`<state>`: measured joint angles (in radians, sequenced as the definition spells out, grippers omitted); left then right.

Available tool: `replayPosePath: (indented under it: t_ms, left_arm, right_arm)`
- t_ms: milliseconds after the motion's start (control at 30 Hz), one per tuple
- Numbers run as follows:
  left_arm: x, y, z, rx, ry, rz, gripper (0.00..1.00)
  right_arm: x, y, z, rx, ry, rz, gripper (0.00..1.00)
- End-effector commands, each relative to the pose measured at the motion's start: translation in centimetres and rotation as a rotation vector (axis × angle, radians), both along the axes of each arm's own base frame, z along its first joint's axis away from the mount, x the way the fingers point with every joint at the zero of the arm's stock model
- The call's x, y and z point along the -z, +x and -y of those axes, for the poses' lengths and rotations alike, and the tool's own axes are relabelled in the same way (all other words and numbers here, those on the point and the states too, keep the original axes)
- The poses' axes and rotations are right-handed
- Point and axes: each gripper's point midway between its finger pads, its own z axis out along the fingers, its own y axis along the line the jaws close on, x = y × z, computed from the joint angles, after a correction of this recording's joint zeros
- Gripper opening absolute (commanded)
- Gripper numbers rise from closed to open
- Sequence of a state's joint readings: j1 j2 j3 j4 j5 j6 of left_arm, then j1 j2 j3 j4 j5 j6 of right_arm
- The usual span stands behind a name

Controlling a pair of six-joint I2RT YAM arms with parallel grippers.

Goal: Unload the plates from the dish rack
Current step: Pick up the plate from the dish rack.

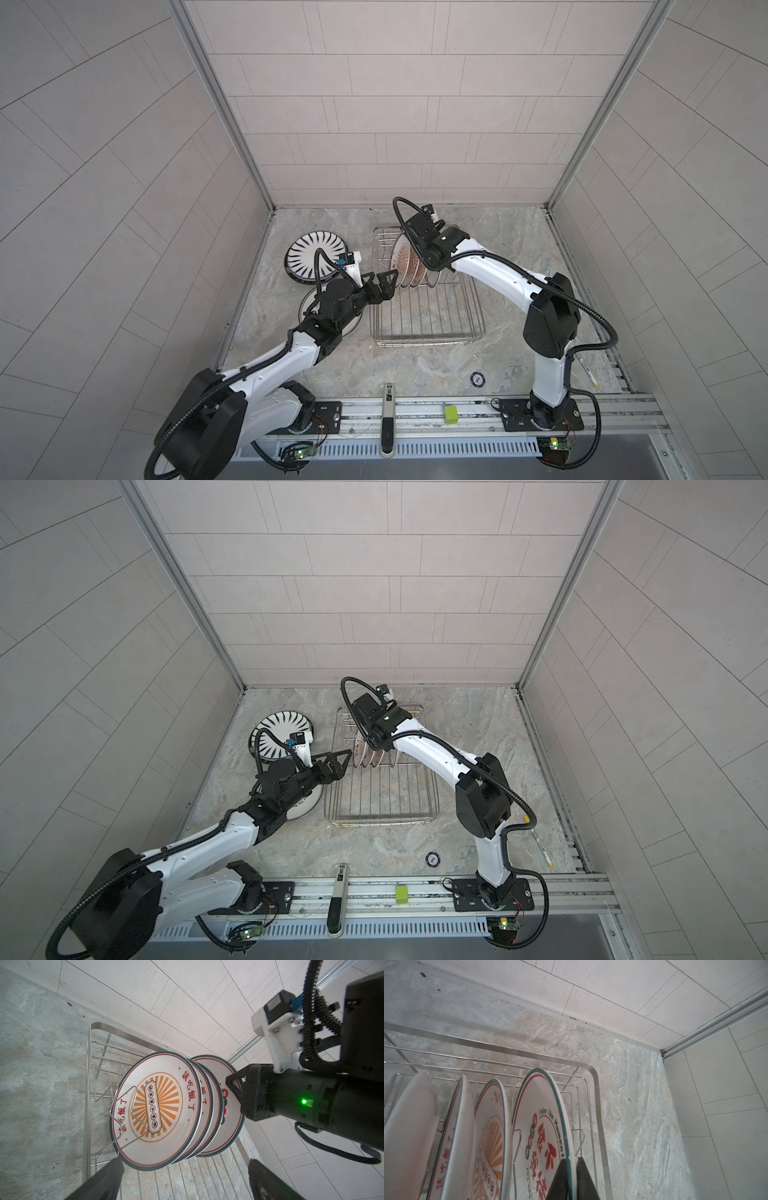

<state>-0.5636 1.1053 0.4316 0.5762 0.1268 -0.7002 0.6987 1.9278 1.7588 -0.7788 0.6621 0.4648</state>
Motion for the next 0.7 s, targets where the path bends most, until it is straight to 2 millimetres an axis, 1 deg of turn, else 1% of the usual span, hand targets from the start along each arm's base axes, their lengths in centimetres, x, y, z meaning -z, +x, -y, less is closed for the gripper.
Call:
replayPosePath:
  t_ms: [0,200,300,367,500,667]
  left_arm:
    - [-0.3,0.0,-0.2,-0.011,-0.017,0.024,1.00]
    - [-0.2,-0.1,-0.3,-0.020,-0.023,0.026,1.00]
    - [-0.2,-0.1,-0.5,-0.028,-0.029,0.033,1.00]
    - [-0.2,-0.1,-0.6,-0.030,-0.035,0.037,1.00]
    - [-0.2,-0.2,-0.8,-0.038,-0.043,0.044,1.00]
    - [-0.4,-0.6,-1.1,-0.041,-0.049,0.054,1.00]
  right_arm:
    - [-0.7,-0.3,0.5,0.024,-0.050,0.013,0.10]
    - [-1.9,-0.1,0.3,0.030,-0.090,0.037,0.06]
    - [-3.5,-0.1,0.4,0.034,-0.116,0.066,0.05]
    - [-4.9,-0.3,0.3,0.036,-0.130,0.096,0.04]
    - [-6.9,-0.9,0.2,0.032,-0.141,0.138,0.04]
    - [-9.3,-2.0,1.0,0.051,-0.164,0.185,0.04]
